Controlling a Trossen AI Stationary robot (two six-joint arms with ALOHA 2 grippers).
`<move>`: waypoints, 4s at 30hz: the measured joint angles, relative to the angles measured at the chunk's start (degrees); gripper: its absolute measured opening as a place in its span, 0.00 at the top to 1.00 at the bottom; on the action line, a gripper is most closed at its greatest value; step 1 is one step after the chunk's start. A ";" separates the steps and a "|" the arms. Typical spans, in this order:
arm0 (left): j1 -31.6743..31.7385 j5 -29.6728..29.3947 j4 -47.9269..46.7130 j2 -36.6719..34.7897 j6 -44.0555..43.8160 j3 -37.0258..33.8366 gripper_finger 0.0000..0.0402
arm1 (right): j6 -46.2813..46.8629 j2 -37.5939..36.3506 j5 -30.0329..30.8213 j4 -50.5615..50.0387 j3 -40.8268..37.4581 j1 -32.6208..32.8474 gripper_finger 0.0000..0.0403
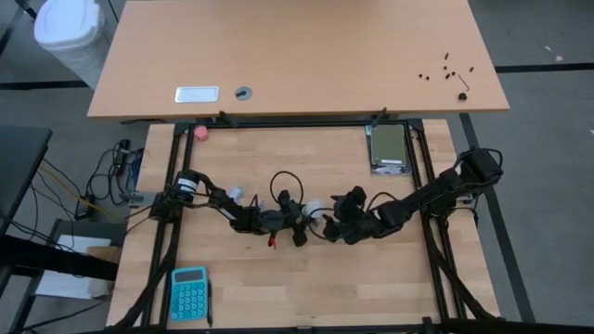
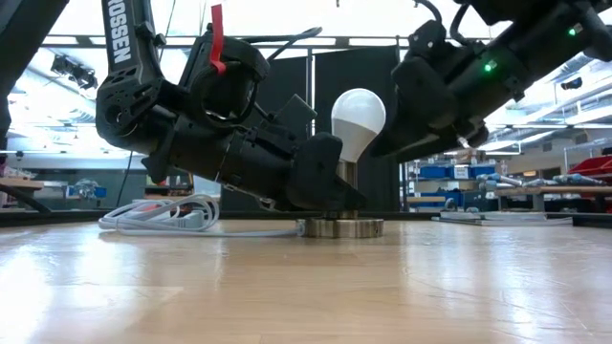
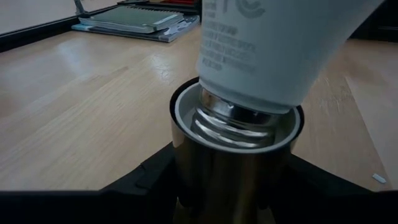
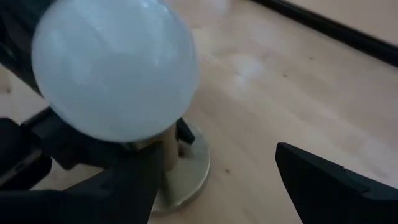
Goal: Screw lightbulb
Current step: Insert the lightbulb into the lamp holder
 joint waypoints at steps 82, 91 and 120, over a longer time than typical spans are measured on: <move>0.02 2.57 0.69 0.00 0.31 0.02 0.49 | -26.19 -1.46 -29.92 -4.46 10.19 -10.92 0.23; 0.02 2.57 0.71 0.00 0.31 0.02 0.49 | -28.57 -1.46 -33.24 -0.31 10.19 -11.85 0.23; 0.02 6.49 0.23 0.00 0.82 0.02 0.49 | -27.89 -16.85 -31.35 -21.74 12.27 -4.35 0.22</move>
